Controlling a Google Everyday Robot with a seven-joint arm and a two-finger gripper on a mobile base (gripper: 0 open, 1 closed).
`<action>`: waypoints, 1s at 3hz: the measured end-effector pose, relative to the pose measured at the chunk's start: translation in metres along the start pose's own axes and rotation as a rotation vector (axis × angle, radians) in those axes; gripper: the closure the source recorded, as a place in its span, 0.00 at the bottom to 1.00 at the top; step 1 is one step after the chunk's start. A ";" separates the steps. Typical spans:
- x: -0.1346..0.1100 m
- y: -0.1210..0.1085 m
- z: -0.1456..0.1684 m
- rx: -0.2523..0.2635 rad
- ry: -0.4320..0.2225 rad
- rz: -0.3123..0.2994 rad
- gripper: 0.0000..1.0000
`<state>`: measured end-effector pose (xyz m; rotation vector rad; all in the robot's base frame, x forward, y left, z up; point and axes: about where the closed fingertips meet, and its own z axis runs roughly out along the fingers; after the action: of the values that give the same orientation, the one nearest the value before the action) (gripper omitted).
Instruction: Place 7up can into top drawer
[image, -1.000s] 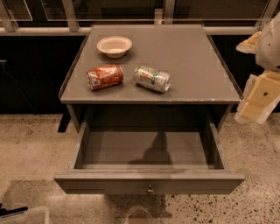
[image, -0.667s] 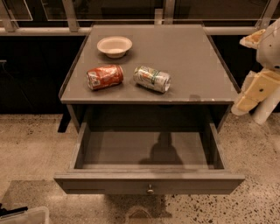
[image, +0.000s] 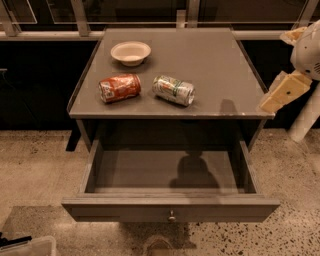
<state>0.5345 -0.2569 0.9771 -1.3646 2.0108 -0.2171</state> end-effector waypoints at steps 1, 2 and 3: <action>0.000 0.000 0.000 0.000 0.000 0.000 0.00; 0.005 0.000 0.009 0.033 -0.041 0.130 0.00; -0.001 -0.002 0.041 0.072 -0.142 0.350 0.00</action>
Offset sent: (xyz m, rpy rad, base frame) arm 0.0165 -0.0175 -0.0357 0.4002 -0.0590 -0.3536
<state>0.5616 -0.2472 0.9484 -0.9372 2.0601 -0.0323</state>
